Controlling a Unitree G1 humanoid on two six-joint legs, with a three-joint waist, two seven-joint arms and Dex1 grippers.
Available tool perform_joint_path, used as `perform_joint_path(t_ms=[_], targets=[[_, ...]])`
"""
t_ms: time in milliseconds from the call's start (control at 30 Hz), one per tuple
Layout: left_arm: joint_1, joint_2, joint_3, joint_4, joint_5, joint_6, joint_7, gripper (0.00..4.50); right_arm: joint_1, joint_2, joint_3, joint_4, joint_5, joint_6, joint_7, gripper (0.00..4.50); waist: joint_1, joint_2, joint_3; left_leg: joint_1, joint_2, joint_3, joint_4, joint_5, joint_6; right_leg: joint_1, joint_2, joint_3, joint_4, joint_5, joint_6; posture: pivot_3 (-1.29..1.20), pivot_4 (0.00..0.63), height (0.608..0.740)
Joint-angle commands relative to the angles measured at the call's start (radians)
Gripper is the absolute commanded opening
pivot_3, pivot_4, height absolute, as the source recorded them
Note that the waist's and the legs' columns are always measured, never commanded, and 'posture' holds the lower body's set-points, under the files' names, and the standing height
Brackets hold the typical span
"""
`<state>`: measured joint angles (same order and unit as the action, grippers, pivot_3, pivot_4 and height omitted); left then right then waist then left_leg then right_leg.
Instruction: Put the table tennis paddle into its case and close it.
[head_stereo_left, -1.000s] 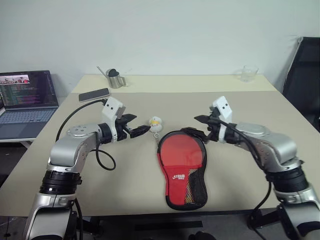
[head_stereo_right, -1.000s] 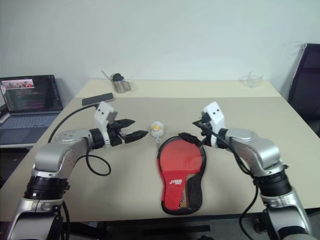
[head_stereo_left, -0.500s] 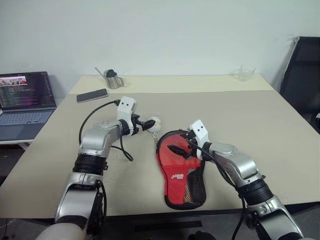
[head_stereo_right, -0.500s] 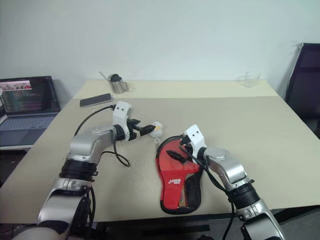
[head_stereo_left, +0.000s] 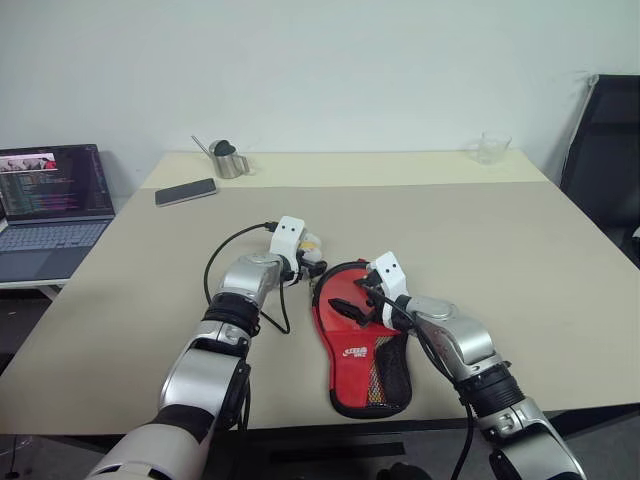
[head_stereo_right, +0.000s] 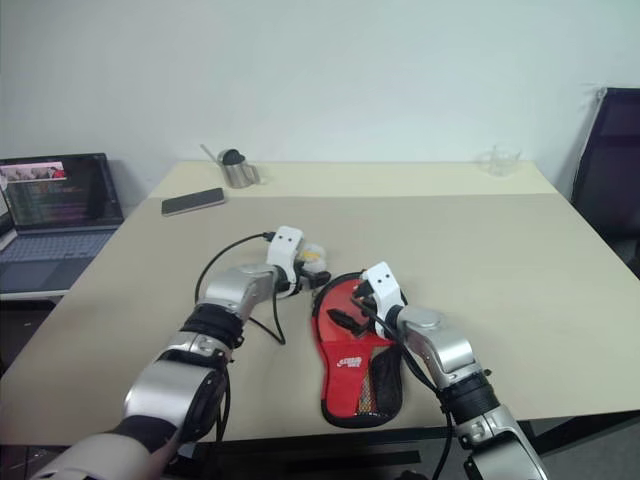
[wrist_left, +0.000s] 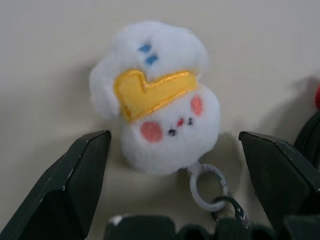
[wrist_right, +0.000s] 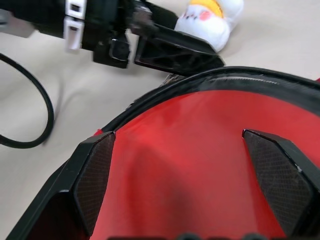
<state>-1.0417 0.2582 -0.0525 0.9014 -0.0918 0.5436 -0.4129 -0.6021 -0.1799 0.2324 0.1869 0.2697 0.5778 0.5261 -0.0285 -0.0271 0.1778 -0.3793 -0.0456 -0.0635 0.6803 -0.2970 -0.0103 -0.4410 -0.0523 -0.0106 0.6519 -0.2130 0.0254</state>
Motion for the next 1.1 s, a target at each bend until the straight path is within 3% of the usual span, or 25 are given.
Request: perform_joint_path(t_ms=[33,67,167,400,533,1100], targets=[[-0.044,-0.023,0.008,0.076,0.024,-0.063,0.021,4.50,0.009,0.000,0.006,-0.038,-0.011,0.009,0.022,4.47,0.002,0.000,0.000,0.000,0.000,0.000,0.000,0.000,0.000,0.000,0.000,0.000,0.001,0.000,0.000,0.00,0.150,0.740],[-0.054,-0.027,0.010,0.096,0.027,-0.079,0.022,4.50,0.009,0.003,0.004,-0.037,-0.013,0.009,0.023,4.47,0.002,0.000,0.000,0.001,0.000,0.000,0.000,0.000,0.000,0.000,0.000,0.000,0.001,0.000,0.000,0.00,0.150,0.740],[-0.082,-0.044,0.018,0.146,0.036,-0.124,0.030,3.84,0.011,0.004,0.010,-0.037,-0.030,0.008,0.024,4.50,0.002,0.000,0.000,0.001,-0.001,0.001,0.001,0.000,0.000,0.000,-0.001,0.000,0.004,0.000,0.000,0.00,0.150,0.740],[-0.150,-0.074,-0.033,0.255,0.136,-0.273,0.079,1.27,0.042,-0.003,0.011,-0.105,-0.028,0.057,0.024,4.50,0.001,0.000,0.000,0.001,-0.001,0.001,0.001,0.000,-0.001,-0.001,-0.001,-0.001,0.005,0.000,0.000,0.00,0.150,0.740],[-0.179,-0.105,-0.127,0.300,0.246,-0.365,0.104,0.15,0.054,-0.013,0.002,-0.137,-0.029,0.087,0.015,4.50,0.002,0.000,0.000,0.001,-0.001,0.002,0.001,0.000,-0.001,-0.001,-0.001,-0.001,0.006,0.000,0.000,0.00,0.150,0.740],[-0.264,-0.165,-0.220,0.444,0.448,-0.493,0.245,0.12,0.100,-0.090,0.027,-0.301,0.001,0.247,0.072,4.50,0.001,-0.001,0.000,0.001,-0.001,0.003,0.001,-0.001,0.002,-0.001,0.000,-0.001,0.006,0.000,0.000,0.00,0.150,0.740]])
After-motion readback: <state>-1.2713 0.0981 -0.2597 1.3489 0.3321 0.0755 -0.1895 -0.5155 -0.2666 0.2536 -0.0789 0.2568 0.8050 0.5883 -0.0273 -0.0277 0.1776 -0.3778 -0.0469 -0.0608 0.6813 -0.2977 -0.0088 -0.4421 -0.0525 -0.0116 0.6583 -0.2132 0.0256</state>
